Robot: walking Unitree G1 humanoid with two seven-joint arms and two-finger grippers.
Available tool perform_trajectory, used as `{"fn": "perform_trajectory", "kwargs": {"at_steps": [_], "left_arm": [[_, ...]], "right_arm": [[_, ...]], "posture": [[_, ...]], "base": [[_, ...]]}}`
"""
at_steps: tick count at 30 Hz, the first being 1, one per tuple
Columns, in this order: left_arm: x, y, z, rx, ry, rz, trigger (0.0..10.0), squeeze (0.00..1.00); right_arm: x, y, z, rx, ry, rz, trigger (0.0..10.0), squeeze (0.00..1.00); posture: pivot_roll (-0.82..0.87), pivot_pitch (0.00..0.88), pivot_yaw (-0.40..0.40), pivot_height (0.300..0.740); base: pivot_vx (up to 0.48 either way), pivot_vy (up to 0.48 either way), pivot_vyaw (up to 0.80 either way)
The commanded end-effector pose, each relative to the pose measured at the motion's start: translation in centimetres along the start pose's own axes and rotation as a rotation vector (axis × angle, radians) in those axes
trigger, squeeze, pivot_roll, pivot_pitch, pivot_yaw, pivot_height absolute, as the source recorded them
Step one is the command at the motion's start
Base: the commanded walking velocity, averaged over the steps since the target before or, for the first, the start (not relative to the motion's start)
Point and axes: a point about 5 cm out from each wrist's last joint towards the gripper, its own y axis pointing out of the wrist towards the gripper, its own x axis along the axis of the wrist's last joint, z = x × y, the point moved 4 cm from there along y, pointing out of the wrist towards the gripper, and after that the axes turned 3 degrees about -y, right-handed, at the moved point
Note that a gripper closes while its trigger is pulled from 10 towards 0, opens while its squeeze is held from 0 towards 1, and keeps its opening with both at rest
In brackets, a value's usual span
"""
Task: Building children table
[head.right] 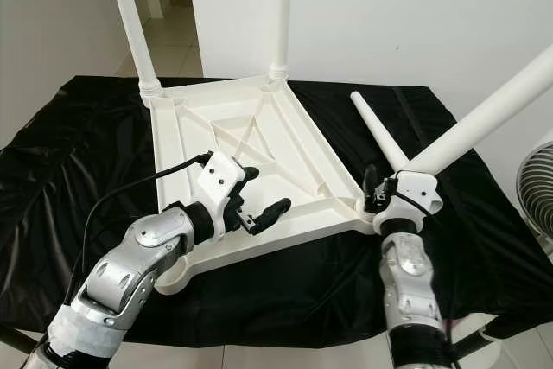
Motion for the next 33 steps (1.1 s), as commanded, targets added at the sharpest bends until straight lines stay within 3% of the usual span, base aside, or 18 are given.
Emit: {"fn": "perform_trajectory", "kwargs": {"at_steps": [1, 14, 15, 21, 29, 33], "left_arm": [[0.2, -0.1, -0.1, -0.007, -0.002, -0.005, 10.0, 0.00], [0.2, -0.1, 0.1, 0.001, -0.002, -0.002, 10.0, 0.00], [0.2, -0.1, 0.1, 0.001, -0.001, -0.003, 10.0, 0.00], [0.2, -0.1, 0.0, -0.002, -0.001, -0.003, 10.0, 0.00], [0.2, -0.1, -0.1, -0.009, -0.002, -0.002, 10.0, 0.00], [0.2, -0.1, -0.2, -0.012, -0.004, -0.003, 10.0, 0.00]], "right_arm": [[-0.5, -0.1, 0.3, 0.041, 0.012, 0.030, 0.0, 0.00], [-0.4, 0.2, 1.0, 0.171, 0.020, 0.045, 0.0, 0.00], [-0.5, 0.2, 1.2, 0.199, 0.019, 0.062, 10.0, 0.00], [-0.7, 0.3, 1.5, 0.271, -0.038, 0.085, 10.0, 0.00], [-0.5, 0.2, 2.3, 0.421, -0.187, 0.082, 10.0, 0.00], [-0.9, -0.6, 2.9, 0.526, -0.222, 0.098, 10.0, 0.00]], "posture": [[-0.03, 0.029, 0.018, 0.740], [-0.03, 0.029, 0.017, 0.740], [-0.03, 0.026, 0.017, 0.740], [-0.03, 0.024, 0.019, 0.740], [-0.04, 0.024, 0.026, 0.740], [-0.04, 0.024, 0.024, 0.740]], "base": [[0.000, 0.000, 0.00], [0.000, 0.000, 0.00], [0.000, 0.000, 0.00], [0.000, 0.000, 0.00], [0.000, 0.000, 0.00], [0.000, 0.000, 0.00]]}}
